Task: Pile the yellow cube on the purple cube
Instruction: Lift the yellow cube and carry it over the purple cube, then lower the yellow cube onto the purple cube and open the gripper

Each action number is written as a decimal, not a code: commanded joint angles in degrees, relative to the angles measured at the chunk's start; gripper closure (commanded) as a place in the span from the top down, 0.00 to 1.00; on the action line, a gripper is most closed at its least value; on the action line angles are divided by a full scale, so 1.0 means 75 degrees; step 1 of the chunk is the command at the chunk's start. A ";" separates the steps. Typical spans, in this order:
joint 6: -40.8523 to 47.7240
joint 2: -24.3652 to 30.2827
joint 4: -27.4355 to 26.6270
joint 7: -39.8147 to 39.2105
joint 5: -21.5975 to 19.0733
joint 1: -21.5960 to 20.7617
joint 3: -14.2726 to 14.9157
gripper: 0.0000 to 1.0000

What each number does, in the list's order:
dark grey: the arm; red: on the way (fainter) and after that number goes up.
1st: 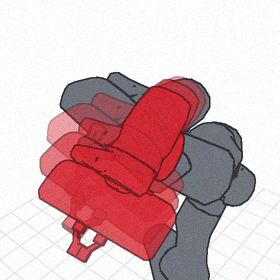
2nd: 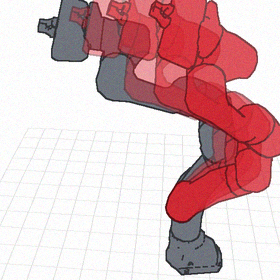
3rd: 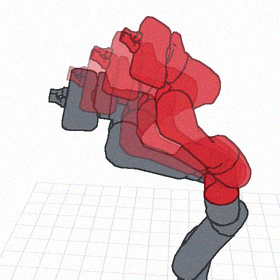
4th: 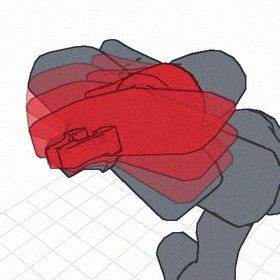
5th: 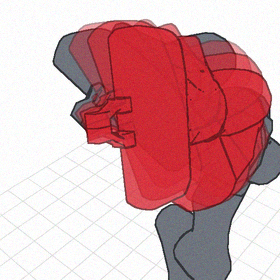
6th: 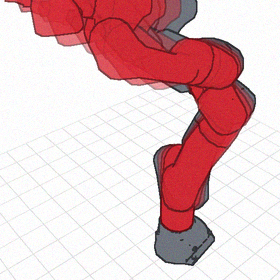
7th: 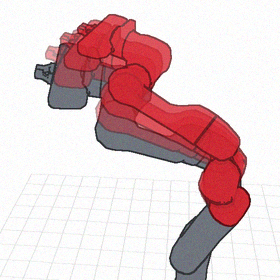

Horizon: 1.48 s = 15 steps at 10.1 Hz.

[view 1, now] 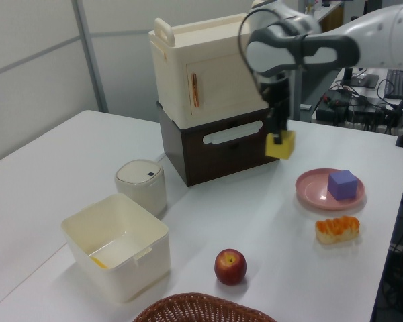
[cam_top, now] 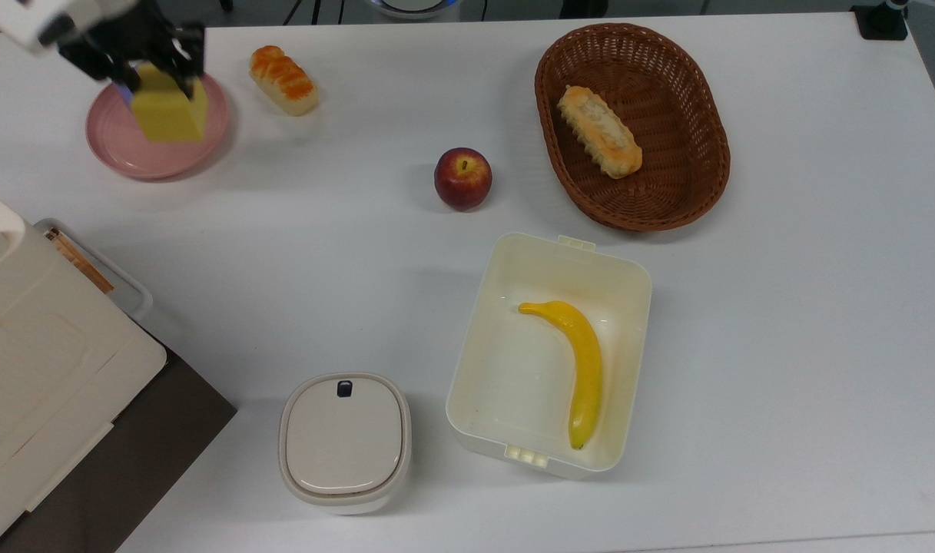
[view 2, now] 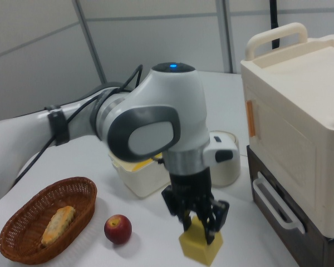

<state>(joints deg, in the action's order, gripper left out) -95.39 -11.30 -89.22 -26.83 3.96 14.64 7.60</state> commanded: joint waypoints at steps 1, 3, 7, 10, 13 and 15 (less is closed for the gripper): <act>-0.0407 0.1469 -0.1719 -0.0746 -0.0036 0.0248 0.0346 0.02; -0.0581 0.1939 -0.2491 -0.1355 -0.0036 0.0822 0.0335 0.02; -0.1226 0.1345 -0.2717 -0.1728 0.0057 0.1408 0.0347 0.02; -0.1508 0.0794 -0.2647 -0.2328 0.0198 0.1925 0.0347 0.02; -0.1602 0.0511 -0.2600 -0.2341 0.0198 0.1962 0.0335 0.32; -0.1602 0.0487 -0.2494 -0.2318 0.0198 0.1938 0.0323 0.80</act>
<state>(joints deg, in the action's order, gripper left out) -106.57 -7.75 -108.43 -43.49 4.71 29.51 10.15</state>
